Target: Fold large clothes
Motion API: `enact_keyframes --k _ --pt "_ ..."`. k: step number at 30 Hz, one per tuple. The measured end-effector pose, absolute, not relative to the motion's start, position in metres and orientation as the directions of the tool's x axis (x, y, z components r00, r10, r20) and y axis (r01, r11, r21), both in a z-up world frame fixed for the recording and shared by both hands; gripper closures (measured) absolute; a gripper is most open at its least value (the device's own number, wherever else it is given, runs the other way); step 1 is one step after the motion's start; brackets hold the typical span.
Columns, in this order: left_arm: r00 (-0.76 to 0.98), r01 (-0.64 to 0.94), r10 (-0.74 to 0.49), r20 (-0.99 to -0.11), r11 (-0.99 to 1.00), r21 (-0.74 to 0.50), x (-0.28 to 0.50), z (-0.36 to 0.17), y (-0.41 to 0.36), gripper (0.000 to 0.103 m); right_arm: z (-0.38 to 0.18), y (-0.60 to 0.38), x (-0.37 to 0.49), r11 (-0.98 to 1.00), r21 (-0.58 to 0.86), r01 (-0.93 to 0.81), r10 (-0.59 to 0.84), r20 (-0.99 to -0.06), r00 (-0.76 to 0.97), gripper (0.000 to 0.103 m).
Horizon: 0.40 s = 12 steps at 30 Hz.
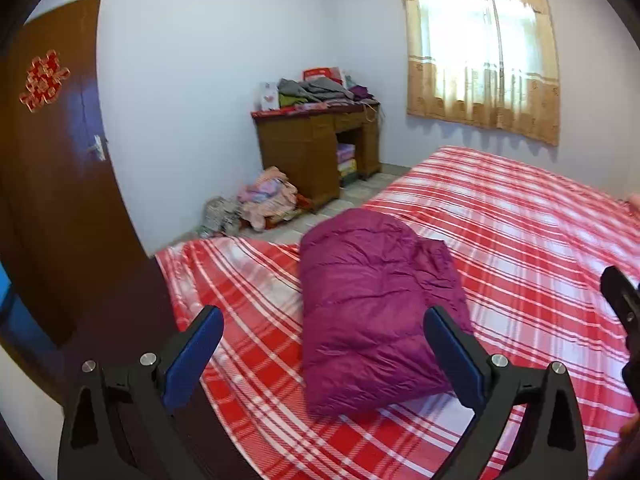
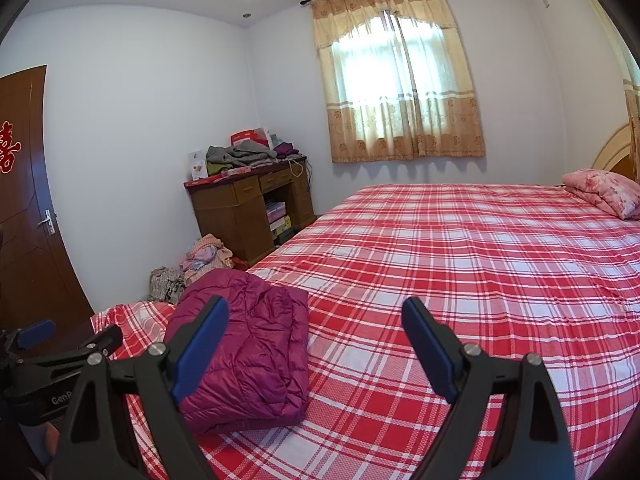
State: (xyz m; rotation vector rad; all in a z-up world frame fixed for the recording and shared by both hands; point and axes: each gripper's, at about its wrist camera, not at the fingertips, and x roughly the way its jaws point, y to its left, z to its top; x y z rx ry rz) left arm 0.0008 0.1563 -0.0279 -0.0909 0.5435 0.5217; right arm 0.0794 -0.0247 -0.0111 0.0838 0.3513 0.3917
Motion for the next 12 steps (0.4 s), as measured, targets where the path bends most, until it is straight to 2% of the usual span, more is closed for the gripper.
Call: enact_keyframes --k 4,12 --pt "0.74 -0.47 0.404 -0.539 0.883 0.017 0.005 -0.031 0.162 0.002 -0.014 -0.023 0.081 0.92 0.149 -0.364 0.393 -0.33 0.858 0.013" --pt "0.707 -0.499 0.453 -0.544 0.864 0.07 0.012 -0.039 0.17 0.002 -0.018 -0.024 0.086 0.922 0.147 -0.358 0.387 -0.339 0.857 0.013"
